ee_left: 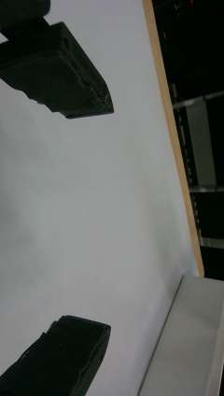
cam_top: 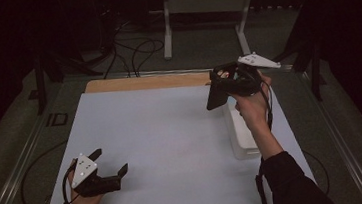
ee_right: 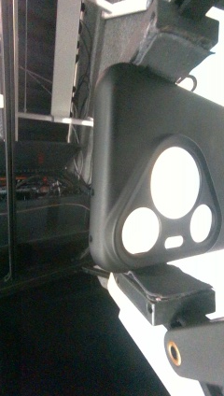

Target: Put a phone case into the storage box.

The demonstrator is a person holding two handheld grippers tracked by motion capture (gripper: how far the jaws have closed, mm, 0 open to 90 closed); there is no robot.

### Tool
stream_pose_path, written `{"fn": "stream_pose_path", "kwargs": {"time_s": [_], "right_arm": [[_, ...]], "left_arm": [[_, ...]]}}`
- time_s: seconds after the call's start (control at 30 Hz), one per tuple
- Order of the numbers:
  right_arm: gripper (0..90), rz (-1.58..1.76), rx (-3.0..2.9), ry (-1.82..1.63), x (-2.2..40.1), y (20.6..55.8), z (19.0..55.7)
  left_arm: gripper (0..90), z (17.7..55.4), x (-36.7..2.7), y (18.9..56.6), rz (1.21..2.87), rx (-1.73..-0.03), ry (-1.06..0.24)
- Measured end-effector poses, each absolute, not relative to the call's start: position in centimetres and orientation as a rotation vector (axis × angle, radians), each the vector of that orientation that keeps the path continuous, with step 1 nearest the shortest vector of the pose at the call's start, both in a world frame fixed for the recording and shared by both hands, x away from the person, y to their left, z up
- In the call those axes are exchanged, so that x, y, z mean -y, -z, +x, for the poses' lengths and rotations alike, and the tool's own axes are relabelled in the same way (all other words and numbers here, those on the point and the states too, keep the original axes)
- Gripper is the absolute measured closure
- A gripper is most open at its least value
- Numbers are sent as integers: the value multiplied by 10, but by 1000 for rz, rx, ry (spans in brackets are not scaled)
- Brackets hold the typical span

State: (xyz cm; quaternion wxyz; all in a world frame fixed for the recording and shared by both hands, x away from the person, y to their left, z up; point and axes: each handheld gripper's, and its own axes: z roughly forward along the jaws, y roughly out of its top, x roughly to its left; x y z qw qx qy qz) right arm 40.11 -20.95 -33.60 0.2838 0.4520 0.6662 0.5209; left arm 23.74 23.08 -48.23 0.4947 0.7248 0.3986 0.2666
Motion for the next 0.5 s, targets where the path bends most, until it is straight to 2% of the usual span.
{"fn": "stream_pose_path", "kwargs": {"time_s": [0.5], "right_arm": [[136,1262,-1736,-1337,224,336,414]], "left_arm": [[0,237,-230,483,1761,-964,-646]]}}
